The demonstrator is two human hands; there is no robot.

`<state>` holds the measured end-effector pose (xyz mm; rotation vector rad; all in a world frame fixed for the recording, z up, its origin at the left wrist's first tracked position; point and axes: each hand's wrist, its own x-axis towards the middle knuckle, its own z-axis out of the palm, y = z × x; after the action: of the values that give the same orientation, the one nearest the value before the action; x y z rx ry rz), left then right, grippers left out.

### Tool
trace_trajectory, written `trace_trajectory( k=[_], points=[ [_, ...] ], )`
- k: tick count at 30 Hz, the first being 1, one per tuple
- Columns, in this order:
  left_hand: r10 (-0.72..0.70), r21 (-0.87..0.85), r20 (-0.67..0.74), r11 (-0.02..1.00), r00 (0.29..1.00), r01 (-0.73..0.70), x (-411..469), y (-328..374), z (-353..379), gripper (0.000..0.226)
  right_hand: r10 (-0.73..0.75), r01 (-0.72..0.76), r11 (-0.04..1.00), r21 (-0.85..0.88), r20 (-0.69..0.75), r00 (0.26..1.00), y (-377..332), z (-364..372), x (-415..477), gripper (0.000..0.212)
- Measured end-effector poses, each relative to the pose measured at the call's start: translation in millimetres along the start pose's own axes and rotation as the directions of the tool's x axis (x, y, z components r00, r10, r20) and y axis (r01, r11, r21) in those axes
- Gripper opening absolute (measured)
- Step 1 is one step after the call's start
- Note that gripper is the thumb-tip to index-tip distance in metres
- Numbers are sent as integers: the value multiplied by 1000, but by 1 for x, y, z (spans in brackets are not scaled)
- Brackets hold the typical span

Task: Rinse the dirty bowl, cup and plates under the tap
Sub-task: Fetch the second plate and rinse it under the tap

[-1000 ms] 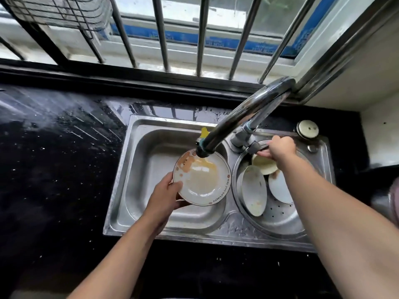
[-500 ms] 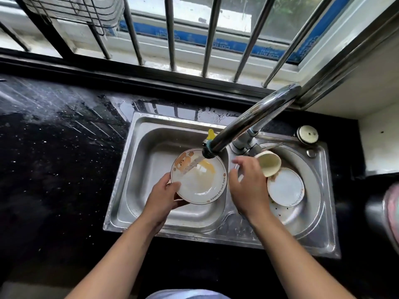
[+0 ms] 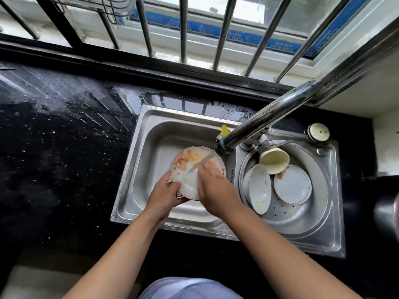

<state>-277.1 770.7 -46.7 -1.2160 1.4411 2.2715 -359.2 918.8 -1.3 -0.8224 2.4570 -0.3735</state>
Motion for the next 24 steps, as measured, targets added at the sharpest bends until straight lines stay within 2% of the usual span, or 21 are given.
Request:
trace_trajectory(
  k=[1,2,4,6,8,10,11,12,15,16,20,22,24],
  points=[
    [-5,6,3,1000,1000,5,-1,-2,1,40,39,-39,999,20,-1,999,-3,-1,4,50],
    [-9,14,8,1000,1000,9,-1,-3,2,41,15,-15,999,35,18,1000,-8,2,4,55],
    [-17,41,17,999,1000,16,0,-4,0,42,-126,113,987,117,107,986,-14,11,-7,58],
    [-23,45,19,999,1000,22,2,-4,-1,41,-186,154,966,209,144,972,-3,13,-26,55],
    [-25,61,10,998,1000,25,5,-2,0,42,-56,39,981,188,85,995,17,8,-30,49],
    [-17,104,12,994,1000,16,7,0,2,41,103,-104,994,45,13,995,25,5,-13,48],
    [-17,113,19,994,1000,15,9,1,3,41,124,-124,992,-4,11,992,19,5,-3,50],
    [-20,107,23,994,1000,17,10,1,3,42,93,-92,995,-24,36,995,9,6,4,52],
    [-20,94,7,995,1000,19,14,9,0,42,-128,125,992,34,104,986,-10,10,-3,48],
    [-18,88,-3,996,1000,18,16,12,-1,43,-134,128,990,57,112,985,-5,10,-11,48],
    [-29,82,5,996,1000,28,21,13,-3,42,177,-175,984,-34,63,982,6,6,0,48],
    [-47,88,29,995,998,44,18,8,0,40,199,-199,980,-2,55,979,-9,8,22,46],
    [-52,96,39,994,998,48,16,5,2,36,127,-138,985,101,101,987,-28,8,38,49]
  ],
)
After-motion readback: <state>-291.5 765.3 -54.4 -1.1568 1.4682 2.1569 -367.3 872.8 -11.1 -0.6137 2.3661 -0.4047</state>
